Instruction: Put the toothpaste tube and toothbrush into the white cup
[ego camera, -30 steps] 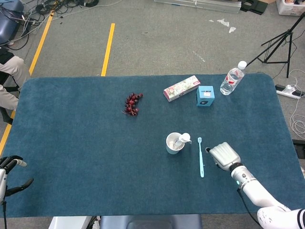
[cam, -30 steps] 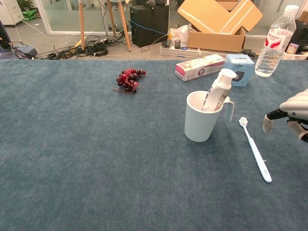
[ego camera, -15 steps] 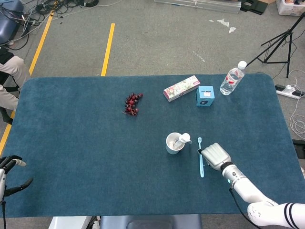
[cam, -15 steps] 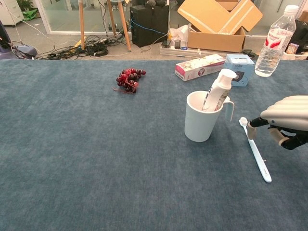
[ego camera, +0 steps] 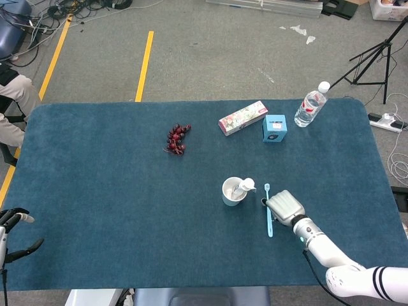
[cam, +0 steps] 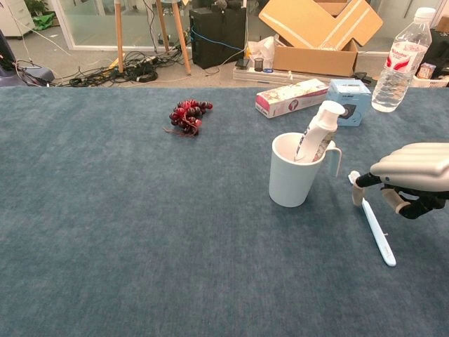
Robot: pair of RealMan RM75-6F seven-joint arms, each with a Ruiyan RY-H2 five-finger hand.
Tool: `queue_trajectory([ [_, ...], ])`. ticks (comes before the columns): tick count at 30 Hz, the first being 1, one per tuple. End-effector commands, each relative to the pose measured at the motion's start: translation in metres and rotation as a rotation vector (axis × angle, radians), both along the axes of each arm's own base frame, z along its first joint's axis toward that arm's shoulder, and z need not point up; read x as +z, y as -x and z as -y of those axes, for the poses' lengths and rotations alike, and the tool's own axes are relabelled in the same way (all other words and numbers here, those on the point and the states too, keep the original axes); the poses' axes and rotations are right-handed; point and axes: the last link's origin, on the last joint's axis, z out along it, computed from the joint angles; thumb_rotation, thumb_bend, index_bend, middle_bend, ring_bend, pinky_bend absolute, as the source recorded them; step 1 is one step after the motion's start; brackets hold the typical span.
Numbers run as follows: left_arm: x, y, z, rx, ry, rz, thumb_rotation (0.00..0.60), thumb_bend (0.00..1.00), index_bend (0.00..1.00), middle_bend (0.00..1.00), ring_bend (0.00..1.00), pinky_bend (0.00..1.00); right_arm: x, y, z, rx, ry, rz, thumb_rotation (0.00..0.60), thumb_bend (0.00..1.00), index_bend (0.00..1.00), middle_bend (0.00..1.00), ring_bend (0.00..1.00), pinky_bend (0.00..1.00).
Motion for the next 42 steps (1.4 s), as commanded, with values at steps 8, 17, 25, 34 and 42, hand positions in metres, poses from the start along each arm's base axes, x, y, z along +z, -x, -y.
queue_trajectory([
  [8, 0.0, 0.0, 0.0, 0.0, -0.001, 0.0, 0.6, 0.03, 0.47, 0.37, 0.31, 0.38, 0.0, 0.003, 0.001, -0.013, -0.001, -0.008, 0.6, 0.83, 0.3, 0.89, 0.91, 0.94],
  [17, 0.0, 0.0, 0.0, 0.0, -0.001, -0.001, 0.6, 0.03, 0.47, 0.36, 0.31, 0.38, 0.002, 0.008, 0.0, -0.025, 0.004, -0.021, 0.6, 0.83, 0.3, 0.89, 0.91, 0.94],
  [25, -0.001, 0.0, 0.0, 0.002, 0.002, -0.007, 0.6, 0.03, 0.47, 0.37, 0.31, 0.38, 0.006, 0.01, -0.002, -0.029, 0.011, -0.031, 0.6, 0.83, 0.3, 0.89, 0.91, 0.94],
  [34, -0.002, 0.0, 0.0, 0.007, 0.006, -0.01, 0.6, 0.03, 0.47, 0.36, 0.31, 0.38, 0.012, 0.016, -0.004, -0.047, 0.015, -0.057, 0.6, 0.83, 0.3, 0.89, 0.91, 0.95],
  [42, -0.003, 0.0, -0.001, 0.01, 0.011, -0.012, 0.6, 0.03, 0.47, 0.36, 0.31, 0.38, 0.017, 0.018, -0.008, -0.057, 0.01, -0.077, 0.6, 0.83, 0.3, 0.89, 0.91, 0.95],
])
